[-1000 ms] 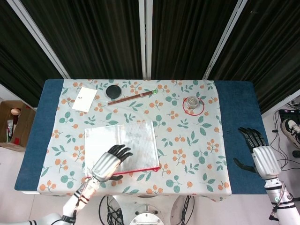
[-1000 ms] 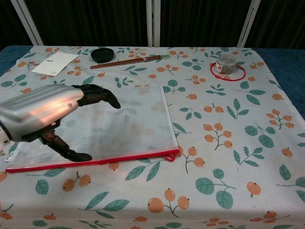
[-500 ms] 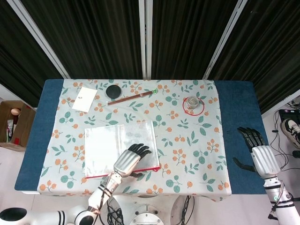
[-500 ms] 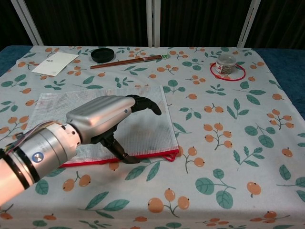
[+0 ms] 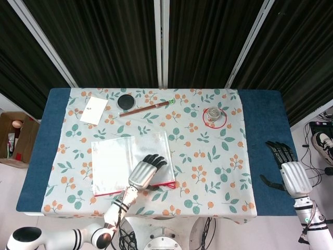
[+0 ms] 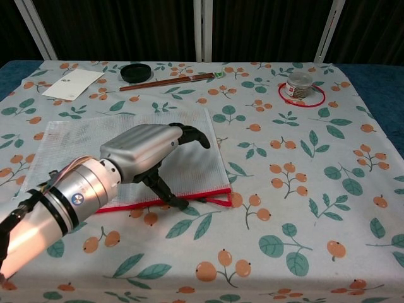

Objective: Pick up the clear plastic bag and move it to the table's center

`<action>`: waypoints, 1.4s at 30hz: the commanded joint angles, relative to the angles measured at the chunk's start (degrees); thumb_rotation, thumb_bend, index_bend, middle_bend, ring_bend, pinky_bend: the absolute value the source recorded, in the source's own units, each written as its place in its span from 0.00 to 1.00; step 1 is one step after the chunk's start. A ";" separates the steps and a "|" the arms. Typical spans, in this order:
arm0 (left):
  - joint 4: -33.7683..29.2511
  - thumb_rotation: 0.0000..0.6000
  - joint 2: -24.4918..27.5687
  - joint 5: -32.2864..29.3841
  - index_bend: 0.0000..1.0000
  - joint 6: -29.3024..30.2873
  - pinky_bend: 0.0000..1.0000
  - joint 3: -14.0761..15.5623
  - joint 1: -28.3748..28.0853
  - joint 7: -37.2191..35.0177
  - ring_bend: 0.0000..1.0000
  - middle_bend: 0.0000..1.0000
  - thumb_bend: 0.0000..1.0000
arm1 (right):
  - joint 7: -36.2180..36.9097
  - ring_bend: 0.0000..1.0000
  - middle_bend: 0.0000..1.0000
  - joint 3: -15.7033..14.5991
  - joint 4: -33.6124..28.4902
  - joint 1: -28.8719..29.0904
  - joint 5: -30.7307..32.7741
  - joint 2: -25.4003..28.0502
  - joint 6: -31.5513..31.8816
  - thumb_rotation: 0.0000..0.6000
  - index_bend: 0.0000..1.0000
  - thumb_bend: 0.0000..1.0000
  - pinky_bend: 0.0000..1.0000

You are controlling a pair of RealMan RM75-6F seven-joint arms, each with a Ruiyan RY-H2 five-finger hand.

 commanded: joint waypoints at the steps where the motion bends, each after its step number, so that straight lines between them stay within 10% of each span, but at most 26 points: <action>1: 1.20 1.00 -0.06 -0.89 0.23 1.11 0.15 -0.75 0.16 -0.25 0.10 0.15 0.00 | -0.02 0.00 0.08 0.04 0.00 0.03 -0.01 -0.07 -0.02 1.00 0.01 0.16 0.00; 11: 1.36 1.00 1.59 -3.22 0.26 2.55 0.16 -1.73 0.67 -3.18 0.10 0.16 0.00 | -0.84 0.00 0.08 0.09 -0.79 0.10 -0.26 0.12 0.01 1.00 0.01 0.15 0.00; 20: -0.13 1.00 4.26 8.30 0.43 1.96 0.15 1.67 -3.30 -12.60 0.10 0.21 0.09 | -1.11 0.00 0.08 0.00 -1.09 0.20 -0.66 0.31 0.00 1.00 0.01 0.15 0.00; 42: 3.85 1.00 5.00 3.50 0.46 -12.97 0.15 0.62 -15.23 -3.96 0.10 0.19 0.26 | 0.05 0.00 0.08 -0.02 -0.06 -0.61 0.36 0.28 0.27 1.00 0.01 0.15 0.00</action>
